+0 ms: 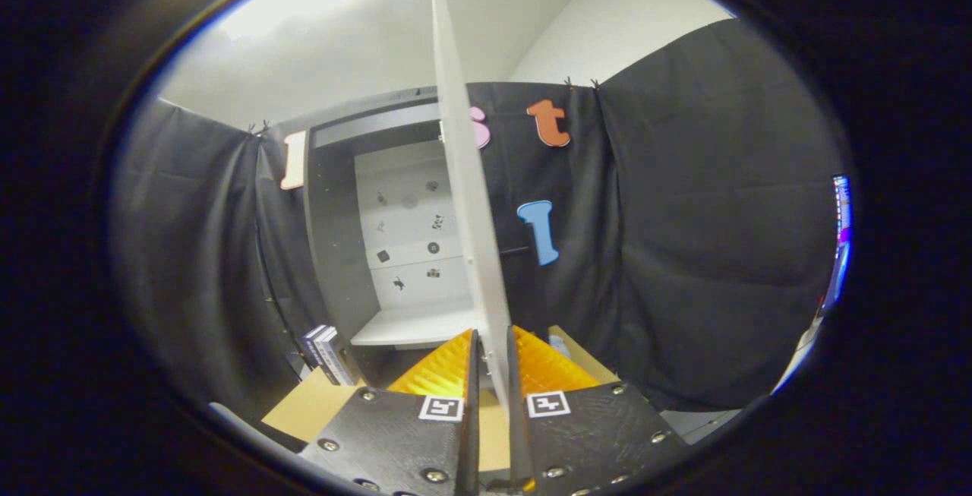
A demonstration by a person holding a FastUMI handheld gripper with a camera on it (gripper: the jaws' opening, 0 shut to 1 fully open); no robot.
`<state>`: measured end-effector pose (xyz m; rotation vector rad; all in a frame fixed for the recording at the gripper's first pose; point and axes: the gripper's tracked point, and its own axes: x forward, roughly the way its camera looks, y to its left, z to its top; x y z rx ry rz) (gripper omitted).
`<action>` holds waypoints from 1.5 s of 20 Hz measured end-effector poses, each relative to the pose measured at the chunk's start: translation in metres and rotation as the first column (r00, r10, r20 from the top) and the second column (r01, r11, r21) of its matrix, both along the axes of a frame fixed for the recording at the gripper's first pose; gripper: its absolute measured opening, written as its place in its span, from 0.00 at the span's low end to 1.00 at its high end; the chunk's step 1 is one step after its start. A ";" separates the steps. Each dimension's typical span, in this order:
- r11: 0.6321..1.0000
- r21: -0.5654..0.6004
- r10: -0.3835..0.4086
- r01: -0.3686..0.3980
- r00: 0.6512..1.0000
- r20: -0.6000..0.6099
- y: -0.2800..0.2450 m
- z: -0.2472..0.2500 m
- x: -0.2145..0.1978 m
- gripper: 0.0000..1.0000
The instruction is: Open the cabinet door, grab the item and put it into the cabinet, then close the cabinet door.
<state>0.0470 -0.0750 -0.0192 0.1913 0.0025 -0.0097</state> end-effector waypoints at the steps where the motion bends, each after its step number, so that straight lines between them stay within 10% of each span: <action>1: 1.000 -0.009 0.019 -0.019 1.000 -0.006 0.015 -0.003 -0.001 0.16; 17: 0.973 -0.034 0.215 -0.230 0.944 -0.251 0.200 -0.185 0.093 0.73; 30: 0.950 -0.026 0.271 -0.310 0.866 -0.421 0.286 -0.334 0.137 0.80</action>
